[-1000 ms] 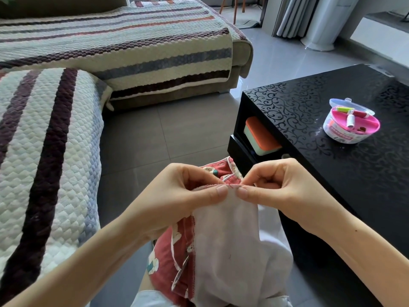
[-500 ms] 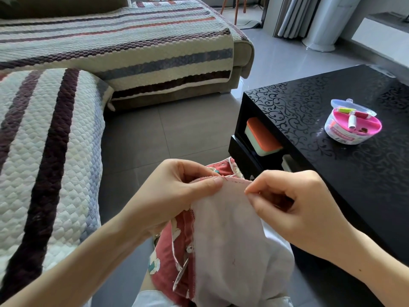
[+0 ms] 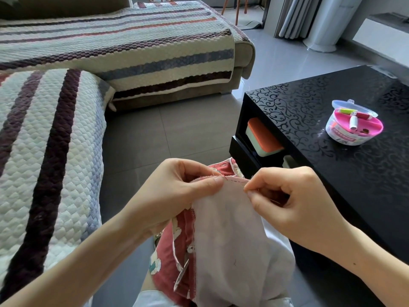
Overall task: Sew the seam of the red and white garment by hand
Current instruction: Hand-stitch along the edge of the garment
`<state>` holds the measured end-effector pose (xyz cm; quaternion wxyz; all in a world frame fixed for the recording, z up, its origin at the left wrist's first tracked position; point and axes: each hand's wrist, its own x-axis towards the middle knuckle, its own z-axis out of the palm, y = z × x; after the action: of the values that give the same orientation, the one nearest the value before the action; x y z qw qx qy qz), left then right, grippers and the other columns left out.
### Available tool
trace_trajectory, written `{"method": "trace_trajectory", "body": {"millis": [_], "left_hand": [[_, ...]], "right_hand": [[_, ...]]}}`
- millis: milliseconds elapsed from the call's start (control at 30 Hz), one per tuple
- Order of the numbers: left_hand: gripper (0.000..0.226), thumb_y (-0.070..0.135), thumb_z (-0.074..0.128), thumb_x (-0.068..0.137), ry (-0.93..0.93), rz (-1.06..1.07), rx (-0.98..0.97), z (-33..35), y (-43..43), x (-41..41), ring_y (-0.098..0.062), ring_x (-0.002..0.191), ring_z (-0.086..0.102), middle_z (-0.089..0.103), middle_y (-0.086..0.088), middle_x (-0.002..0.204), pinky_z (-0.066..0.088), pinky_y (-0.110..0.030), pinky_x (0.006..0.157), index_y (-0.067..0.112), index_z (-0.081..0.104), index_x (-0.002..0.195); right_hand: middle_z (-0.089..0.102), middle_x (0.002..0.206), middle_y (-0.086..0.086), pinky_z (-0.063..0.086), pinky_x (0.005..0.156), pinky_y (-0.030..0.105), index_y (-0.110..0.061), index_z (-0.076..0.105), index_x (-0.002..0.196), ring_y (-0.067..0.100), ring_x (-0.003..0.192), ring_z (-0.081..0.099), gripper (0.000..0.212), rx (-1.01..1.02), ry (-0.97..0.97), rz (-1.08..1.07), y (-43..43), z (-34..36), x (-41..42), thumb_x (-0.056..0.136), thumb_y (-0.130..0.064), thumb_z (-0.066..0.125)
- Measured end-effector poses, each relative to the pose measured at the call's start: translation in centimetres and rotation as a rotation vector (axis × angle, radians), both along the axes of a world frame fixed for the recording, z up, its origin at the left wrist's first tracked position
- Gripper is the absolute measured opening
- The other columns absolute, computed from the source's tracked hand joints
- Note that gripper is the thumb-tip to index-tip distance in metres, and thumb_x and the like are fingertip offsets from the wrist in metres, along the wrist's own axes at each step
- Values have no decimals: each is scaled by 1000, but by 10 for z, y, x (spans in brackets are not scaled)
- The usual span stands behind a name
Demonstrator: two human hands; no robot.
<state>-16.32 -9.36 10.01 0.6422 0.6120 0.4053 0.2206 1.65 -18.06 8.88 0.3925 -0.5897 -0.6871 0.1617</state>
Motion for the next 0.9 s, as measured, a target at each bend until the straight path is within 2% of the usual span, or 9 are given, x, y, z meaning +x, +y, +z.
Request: {"method": "trace_trajectory", "body": {"millis": [67, 167, 267, 333, 367, 533, 733, 900], "left_hand": [[18, 25, 74, 64, -19, -3, -8, 0, 0, 0, -16, 67, 68, 74, -8, 75, 56, -26, 63, 12, 77, 75], [22, 28, 74, 61, -24, -11, 16, -1, 2, 0, -16, 67, 68, 74, -7, 74, 56, -26, 63, 12, 77, 75], [16, 26, 75, 64, -17, -22, 71, -3, 2, 0, -12, 69, 68, 74, -4, 73, 54, -23, 66, 14, 78, 75], [3, 16, 78, 72, -12, -38, 123, -5, 2, 0, -9, 70, 67, 74, -2, 74, 52, -20, 67, 15, 78, 75], [5, 11, 78, 75, -2, -46, 162, -7, 3, 0, -8, 71, 68, 75, -1, 75, 52, -19, 68, 16, 78, 76], [7, 13, 81, 75, 42, -96, 250, -9, 1, 0, -8, 81, 70, 76, 3, 80, 54, -27, 77, 18, 79, 80], [4, 17, 76, 77, 84, -57, 237, -7, 1, 0, 8, 71, 63, 73, 11, 69, 44, -18, 71, 20, 78, 74], [5, 19, 78, 77, 94, -57, 251, -9, 2, 1, -4, 65, 63, 72, 5, 67, 50, -24, 66, 20, 78, 72]], "right_hand": [[52, 47, -1, 37, 42, 26, -9, 67, 67, 17, 41, 44, 7, 2, -12, 0, 1, 0, 0, 72, -8, 62], [50, 46, -1, 35, 42, 25, -10, 66, 66, 17, 41, 43, 7, -8, -33, 2, 1, 2, -1, 71, -9, 62], [50, 46, 0, 36, 42, 29, -9, 64, 64, 18, 42, 42, 8, -29, -59, 1, 2, 3, -2, 71, -9, 59], [49, 46, 1, 36, 43, 32, -8, 62, 62, 20, 42, 42, 9, -46, -79, -10, 2, 3, -3, 70, -9, 58], [48, 46, 1, 36, 43, 33, -8, 60, 61, 20, 43, 42, 9, -53, -87, -18, 3, 3, -4, 70, -10, 57], [44, 45, -1, 30, 41, 25, -11, 60, 60, 20, 44, 40, 11, -90, -100, -22, 6, 2, -10, 70, -12, 55], [50, 48, 4, 31, 45, 21, -9, 65, 62, 18, 44, 41, 11, -134, 35, 35, 7, 3, -3, 70, -7, 57], [55, 53, 12, 33, 47, 14, -4, 67, 64, 4, 47, 42, 11, -197, 216, 88, 6, 6, 0, 70, -3, 57]]}}
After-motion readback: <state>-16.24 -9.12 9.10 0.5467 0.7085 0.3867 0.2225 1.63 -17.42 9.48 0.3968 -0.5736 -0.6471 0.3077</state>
